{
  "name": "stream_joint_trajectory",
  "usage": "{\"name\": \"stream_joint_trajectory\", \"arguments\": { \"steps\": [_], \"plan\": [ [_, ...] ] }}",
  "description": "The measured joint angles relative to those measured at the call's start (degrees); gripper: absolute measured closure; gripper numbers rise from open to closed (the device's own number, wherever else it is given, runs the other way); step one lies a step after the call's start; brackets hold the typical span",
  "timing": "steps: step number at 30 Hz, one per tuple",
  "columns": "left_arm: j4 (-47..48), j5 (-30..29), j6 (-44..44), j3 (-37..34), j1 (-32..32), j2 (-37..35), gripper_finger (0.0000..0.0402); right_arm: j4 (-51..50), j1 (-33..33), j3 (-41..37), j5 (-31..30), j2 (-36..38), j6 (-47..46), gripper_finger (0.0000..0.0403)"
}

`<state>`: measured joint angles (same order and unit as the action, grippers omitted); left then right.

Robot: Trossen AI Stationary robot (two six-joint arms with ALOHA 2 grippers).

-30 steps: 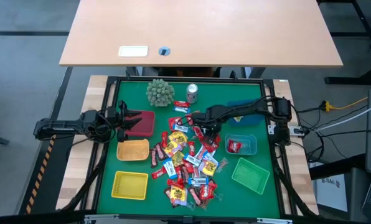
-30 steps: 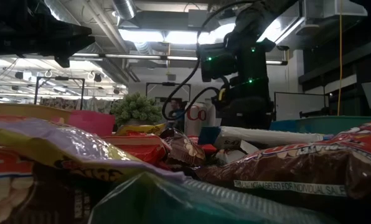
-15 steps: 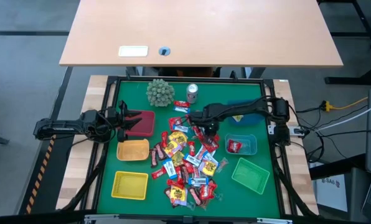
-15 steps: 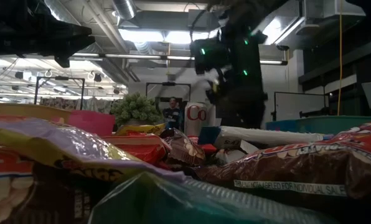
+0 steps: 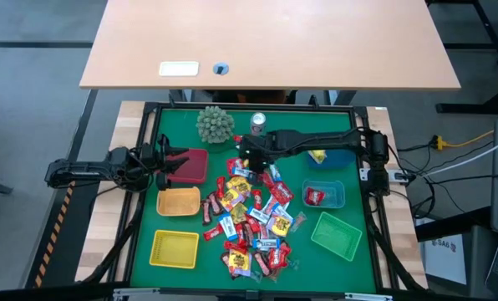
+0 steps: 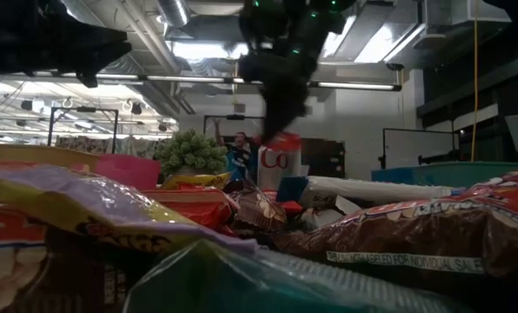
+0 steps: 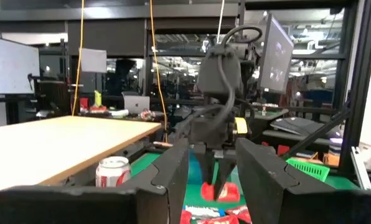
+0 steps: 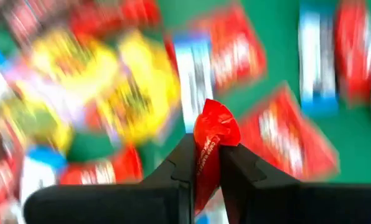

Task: Sort candy
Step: Put the red chocolate bar into the red bin

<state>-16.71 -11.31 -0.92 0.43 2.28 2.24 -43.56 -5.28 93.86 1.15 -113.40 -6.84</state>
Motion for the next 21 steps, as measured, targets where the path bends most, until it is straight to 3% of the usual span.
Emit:
{"name": "stream_joint_trajectory", "arguments": {
  "steps": [13, 21],
  "plan": [
    [-0.6, 0.0, 0.0, 0.0, 0.0, 0.0, 0.028, 46.8, 0.0, 0.1, 3.0, -6.6, 2.9, 0.0353],
    [-0.5, 0.0, 0.0, 0.0, 0.0, 0.0, 0.028, 64.1, 0.0, 0.1, 2.9, -13.8, 2.9, 0.0352]
  ]
}}
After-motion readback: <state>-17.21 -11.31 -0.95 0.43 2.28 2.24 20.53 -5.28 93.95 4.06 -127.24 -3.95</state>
